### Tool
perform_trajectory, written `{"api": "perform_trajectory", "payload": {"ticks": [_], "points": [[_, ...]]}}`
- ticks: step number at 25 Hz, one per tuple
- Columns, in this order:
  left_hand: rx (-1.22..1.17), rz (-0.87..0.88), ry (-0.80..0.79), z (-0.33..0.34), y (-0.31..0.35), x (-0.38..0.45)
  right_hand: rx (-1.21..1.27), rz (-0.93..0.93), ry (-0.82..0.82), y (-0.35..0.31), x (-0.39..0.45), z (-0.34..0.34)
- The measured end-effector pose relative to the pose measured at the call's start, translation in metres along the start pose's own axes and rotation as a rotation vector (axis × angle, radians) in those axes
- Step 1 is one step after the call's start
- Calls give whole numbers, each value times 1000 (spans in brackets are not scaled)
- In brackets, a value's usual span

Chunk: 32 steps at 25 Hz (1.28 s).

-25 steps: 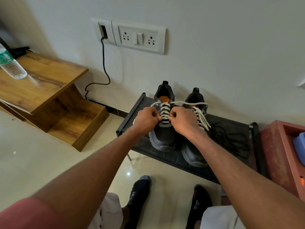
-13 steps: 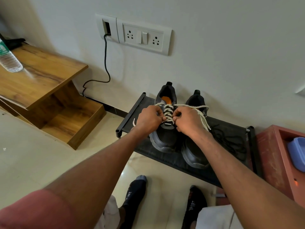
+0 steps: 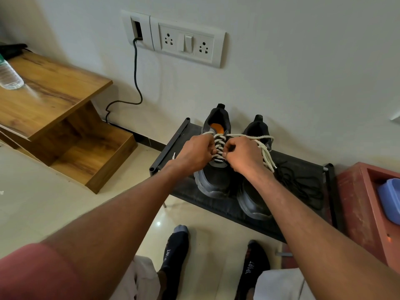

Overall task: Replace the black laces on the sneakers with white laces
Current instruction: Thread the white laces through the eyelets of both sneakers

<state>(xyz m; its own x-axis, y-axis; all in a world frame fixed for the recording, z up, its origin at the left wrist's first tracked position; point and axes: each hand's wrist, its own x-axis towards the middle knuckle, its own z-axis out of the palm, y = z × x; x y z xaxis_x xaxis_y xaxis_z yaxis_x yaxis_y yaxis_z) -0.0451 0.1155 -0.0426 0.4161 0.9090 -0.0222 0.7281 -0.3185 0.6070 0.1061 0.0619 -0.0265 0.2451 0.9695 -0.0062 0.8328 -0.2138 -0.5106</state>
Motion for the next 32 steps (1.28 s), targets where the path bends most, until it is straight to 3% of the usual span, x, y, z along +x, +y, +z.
{"api": "perform_trajectory", "payload": {"ticks": [9, 14, 18, 25, 32], "points": [[-117, -54, 29, -5, -11, 7, -60, -52, 40, -6, -7, 13], [-124, -56, 52, -2, -6, 9, -1, -52, -49, 1, 1, 2], [-42, -96, 33, -2, -3, 9, 98, 6, -71, 7, 6, -5], [158, -24, 38, -4, 11, 3, 56, -30, -49, 9, 7, -4], [119, -11, 17, -8, 7, 4, 18, -126, -8, 7, 8, -1]]}}
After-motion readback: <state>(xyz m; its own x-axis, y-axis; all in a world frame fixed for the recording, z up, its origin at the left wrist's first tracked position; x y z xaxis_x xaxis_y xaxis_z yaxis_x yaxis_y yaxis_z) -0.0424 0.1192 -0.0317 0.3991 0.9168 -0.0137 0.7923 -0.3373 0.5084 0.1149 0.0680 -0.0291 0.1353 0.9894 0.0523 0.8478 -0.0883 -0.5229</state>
